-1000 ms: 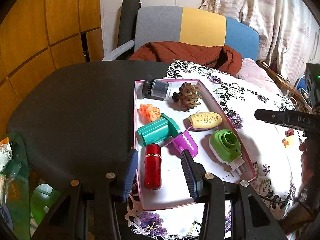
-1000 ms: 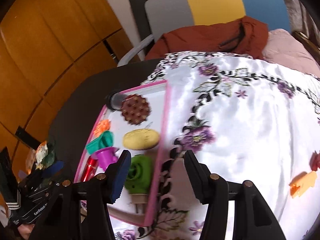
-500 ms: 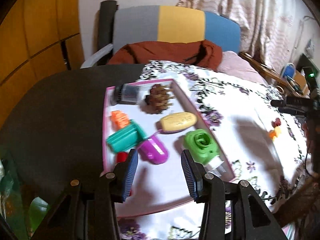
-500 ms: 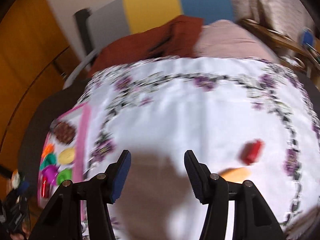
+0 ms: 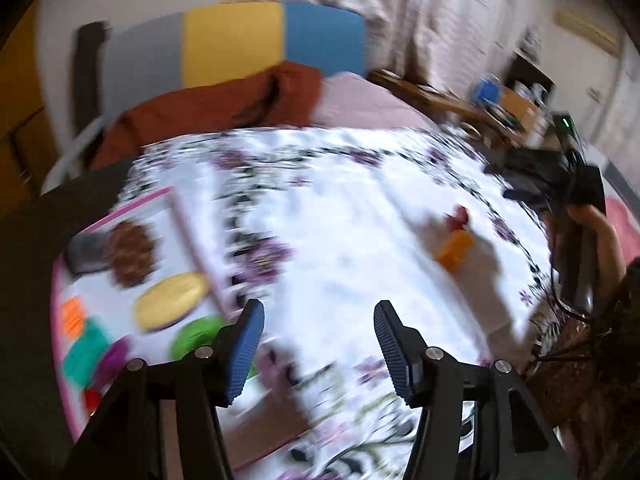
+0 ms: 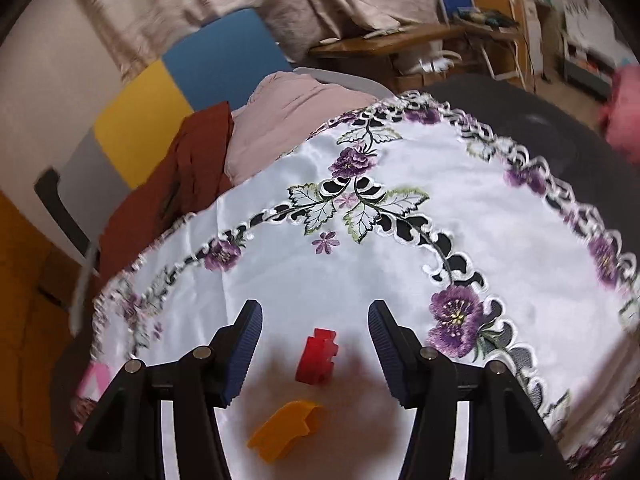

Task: Organize rigid objects
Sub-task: 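Move the left gripper to the orange piece while the right gripper moves to the red block, then grasp the orange piece with the left gripper while the right gripper grasps the red block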

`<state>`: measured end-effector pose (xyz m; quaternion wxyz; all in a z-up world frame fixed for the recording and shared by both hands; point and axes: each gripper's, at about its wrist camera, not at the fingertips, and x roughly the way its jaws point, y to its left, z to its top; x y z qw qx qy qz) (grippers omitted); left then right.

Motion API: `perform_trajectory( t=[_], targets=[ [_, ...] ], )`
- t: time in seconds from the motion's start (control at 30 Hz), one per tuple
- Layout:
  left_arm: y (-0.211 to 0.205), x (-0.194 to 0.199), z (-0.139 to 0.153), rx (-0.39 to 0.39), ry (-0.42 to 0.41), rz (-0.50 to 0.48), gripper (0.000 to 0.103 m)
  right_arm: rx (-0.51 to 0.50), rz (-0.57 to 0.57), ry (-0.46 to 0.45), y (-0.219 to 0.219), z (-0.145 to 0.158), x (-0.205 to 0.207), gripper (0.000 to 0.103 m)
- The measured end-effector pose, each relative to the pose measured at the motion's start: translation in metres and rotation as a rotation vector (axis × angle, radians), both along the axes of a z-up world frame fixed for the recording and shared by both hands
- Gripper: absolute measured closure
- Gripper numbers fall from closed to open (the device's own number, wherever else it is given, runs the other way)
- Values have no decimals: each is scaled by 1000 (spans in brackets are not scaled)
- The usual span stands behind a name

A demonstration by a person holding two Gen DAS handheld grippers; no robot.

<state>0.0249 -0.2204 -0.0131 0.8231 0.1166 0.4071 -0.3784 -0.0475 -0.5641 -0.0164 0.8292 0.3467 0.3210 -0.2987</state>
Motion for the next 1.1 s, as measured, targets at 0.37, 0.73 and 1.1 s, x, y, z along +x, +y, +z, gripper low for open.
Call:
perform_trajectory(
  t=[0.37, 0.73, 1.1],
  targets=[
    [-133, -12, -29, 35, 92, -321, 45, 109, -18, -2, -9, -15, -5, 47],
    [-208, -13, -59, 107, 111, -468, 54, 171, -47, 0, -17, -24, -9, 47],
    [-207, -6, -71, 80, 126, -427, 75, 173, -23, 31, -15, -29, -2, 47]
  ],
)
